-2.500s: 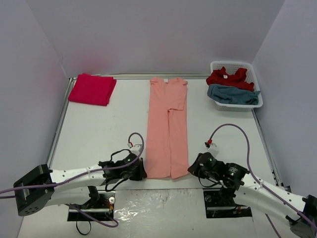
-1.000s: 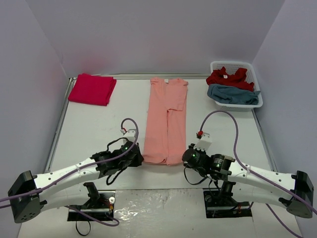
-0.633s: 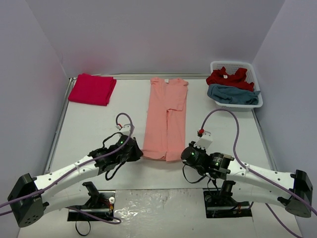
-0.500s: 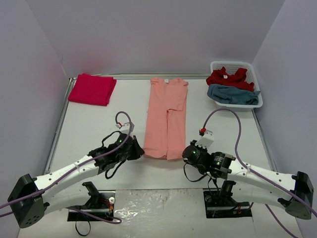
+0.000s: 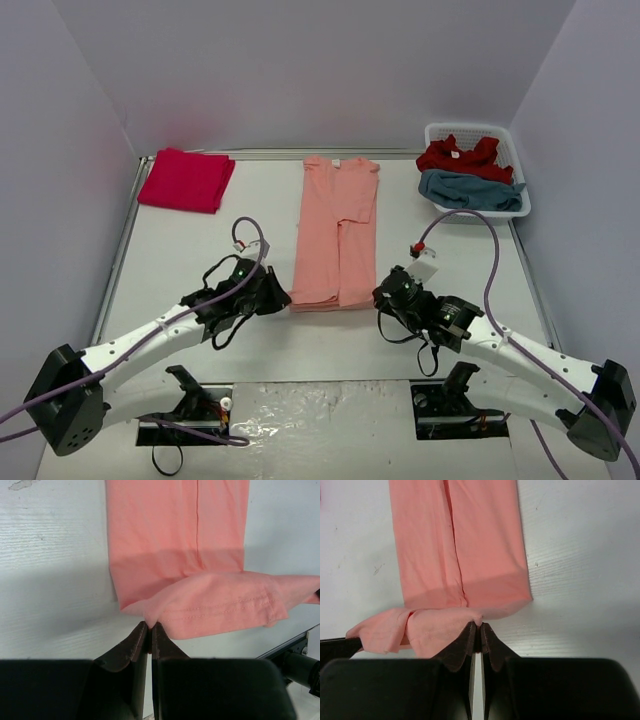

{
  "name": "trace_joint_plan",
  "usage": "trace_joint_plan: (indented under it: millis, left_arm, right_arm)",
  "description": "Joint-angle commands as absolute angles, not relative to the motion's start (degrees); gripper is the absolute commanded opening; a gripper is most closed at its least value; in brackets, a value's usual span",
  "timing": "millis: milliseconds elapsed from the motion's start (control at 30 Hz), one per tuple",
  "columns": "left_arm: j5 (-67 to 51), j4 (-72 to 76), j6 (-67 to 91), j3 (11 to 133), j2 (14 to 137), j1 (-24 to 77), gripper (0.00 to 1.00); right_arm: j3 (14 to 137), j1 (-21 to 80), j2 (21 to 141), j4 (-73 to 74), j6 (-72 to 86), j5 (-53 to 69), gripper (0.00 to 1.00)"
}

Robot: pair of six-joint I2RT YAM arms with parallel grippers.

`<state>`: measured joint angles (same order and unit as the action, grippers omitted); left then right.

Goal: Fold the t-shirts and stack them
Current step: Fold the folded rectangular tshirt in 1/3 of the way

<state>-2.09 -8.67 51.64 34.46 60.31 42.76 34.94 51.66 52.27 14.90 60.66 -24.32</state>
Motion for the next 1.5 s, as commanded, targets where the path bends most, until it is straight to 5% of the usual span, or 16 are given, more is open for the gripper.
trace_joint_plan:
  millis: [0,1467]
  left_arm:
    - [-4.2,-7.5,49.3,38.3,62.6,41.6,0.02]
    - [-7.2,-6.5,39.5,55.2,79.2,34.8,0.02]
  right_arm:
    - [35.9,49.5,53.0,12.9,57.3,-23.1,0.00]
    - [43.6,32.4,70.9,0.6,43.2,-12.4,0.00]
